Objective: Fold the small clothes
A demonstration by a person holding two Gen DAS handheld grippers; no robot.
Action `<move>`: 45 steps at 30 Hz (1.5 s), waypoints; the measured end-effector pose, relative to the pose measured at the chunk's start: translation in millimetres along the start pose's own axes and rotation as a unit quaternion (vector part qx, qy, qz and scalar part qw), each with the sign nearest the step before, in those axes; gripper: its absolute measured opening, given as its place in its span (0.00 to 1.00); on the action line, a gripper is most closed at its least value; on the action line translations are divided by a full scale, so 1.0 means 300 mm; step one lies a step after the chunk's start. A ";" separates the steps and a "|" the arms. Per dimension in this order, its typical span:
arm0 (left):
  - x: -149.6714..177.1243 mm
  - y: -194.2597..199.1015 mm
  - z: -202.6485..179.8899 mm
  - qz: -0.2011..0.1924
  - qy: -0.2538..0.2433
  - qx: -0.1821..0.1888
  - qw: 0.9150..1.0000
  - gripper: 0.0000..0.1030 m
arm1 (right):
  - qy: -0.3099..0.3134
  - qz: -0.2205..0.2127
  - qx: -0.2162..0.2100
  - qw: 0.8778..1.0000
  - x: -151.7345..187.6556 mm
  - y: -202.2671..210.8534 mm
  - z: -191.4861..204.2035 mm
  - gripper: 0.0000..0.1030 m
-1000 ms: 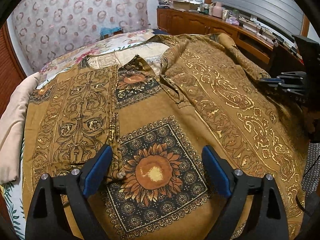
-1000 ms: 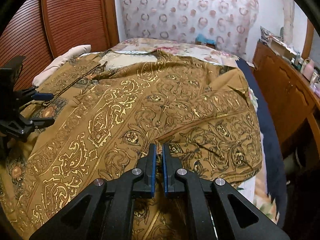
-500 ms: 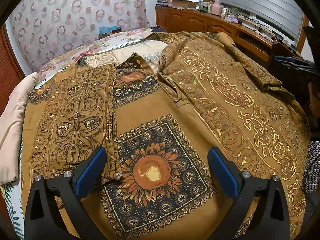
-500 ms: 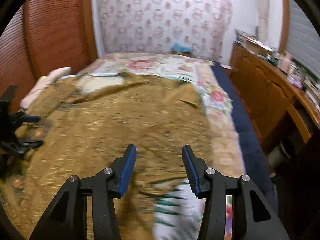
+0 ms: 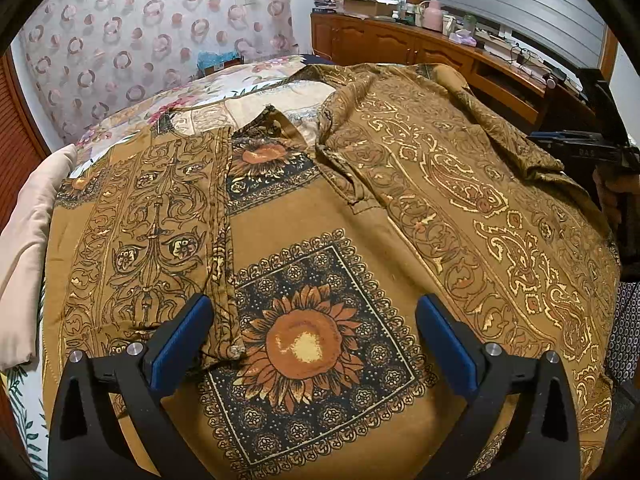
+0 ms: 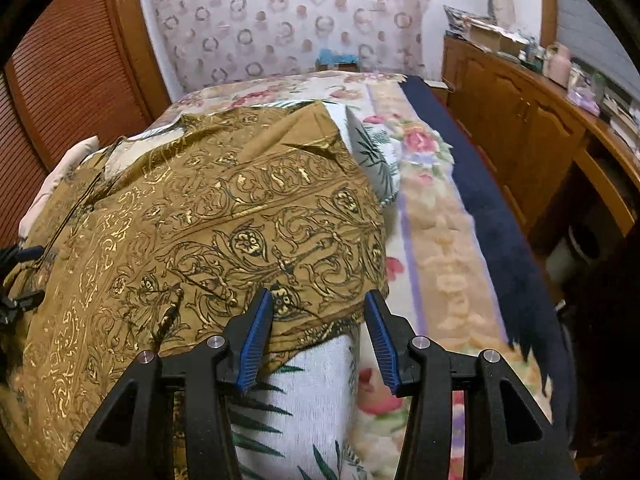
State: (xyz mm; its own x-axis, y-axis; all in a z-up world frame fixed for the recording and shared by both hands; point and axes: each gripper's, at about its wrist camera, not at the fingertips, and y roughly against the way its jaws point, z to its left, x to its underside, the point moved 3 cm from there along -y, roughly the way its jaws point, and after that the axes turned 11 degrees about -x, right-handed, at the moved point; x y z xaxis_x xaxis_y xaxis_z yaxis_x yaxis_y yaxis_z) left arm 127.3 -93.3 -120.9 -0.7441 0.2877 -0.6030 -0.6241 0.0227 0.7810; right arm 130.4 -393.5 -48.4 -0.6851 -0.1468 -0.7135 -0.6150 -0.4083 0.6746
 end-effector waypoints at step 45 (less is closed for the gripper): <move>-0.026 0.144 0.351 -0.095 0.100 -0.066 0.988 0.99 | 0.184 -0.031 -0.021 0.982 -0.258 -0.088 0.405 0.43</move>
State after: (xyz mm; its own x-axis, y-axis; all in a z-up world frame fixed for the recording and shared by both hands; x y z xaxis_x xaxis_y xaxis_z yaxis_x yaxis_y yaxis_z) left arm 131.1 6.1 -65.4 -0.6348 0.0949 -0.7668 -0.7726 -0.0717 0.6308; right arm 152.3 -262.0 12.0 -0.4551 -0.4328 -0.7782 -0.6293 -0.4620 0.6249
